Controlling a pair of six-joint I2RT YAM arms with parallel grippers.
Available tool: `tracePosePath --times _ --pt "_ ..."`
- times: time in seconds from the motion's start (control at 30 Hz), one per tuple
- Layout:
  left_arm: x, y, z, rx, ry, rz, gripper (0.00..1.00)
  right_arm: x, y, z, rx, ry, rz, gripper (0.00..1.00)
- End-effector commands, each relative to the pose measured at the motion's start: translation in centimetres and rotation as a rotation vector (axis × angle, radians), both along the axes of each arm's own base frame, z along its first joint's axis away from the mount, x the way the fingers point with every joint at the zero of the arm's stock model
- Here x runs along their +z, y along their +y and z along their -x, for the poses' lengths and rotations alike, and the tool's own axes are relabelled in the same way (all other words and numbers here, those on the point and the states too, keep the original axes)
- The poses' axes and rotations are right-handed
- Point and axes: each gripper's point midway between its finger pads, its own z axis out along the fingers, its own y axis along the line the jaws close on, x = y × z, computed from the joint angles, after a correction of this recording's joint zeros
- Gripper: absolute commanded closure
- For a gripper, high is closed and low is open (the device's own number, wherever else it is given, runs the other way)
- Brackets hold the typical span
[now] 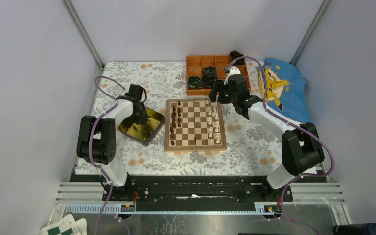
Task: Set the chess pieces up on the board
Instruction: Pick up the chess piece from the storage box, then place the chess piece on the chessboard.
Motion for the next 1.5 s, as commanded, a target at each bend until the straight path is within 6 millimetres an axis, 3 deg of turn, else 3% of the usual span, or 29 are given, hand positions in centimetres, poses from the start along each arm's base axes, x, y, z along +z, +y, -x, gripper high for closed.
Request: tracePosePath --times 0.0,0.3,0.47,0.6,0.87,1.13,1.47 --pt "2.0 0.7 -1.9 -0.004 -0.095 -0.028 0.92 1.5 0.1 -0.6 -0.004 -0.051 -0.029 0.24" --pt "3.6 0.4 -2.0 -0.018 -0.137 -0.031 0.94 1.5 0.1 -0.7 -0.003 -0.051 -0.030 0.24" --pt "5.7 -1.0 -2.1 -0.078 -0.180 -0.069 0.95 1.4 0.1 -0.7 -0.004 -0.049 -0.028 0.24" --pt "7.9 -3.4 -1.8 -0.184 -0.206 -0.143 0.98 1.3 0.1 -0.8 -0.006 -0.050 -0.026 0.24" --pt "10.4 -9.9 0.2 -0.389 -0.230 -0.209 1.00 1.3 -0.1 -0.8 -0.013 -0.051 -0.020 0.24" --pt "10.3 -14.5 2.7 -0.542 -0.214 -0.178 1.00 1.5 -1.1 -1.0 -0.059 -0.065 0.004 0.23" --pt "8.5 -17.8 5.0 -0.661 -0.167 -0.176 1.00 1.5 -1.6 -1.1 -0.081 -0.068 0.020 0.23"
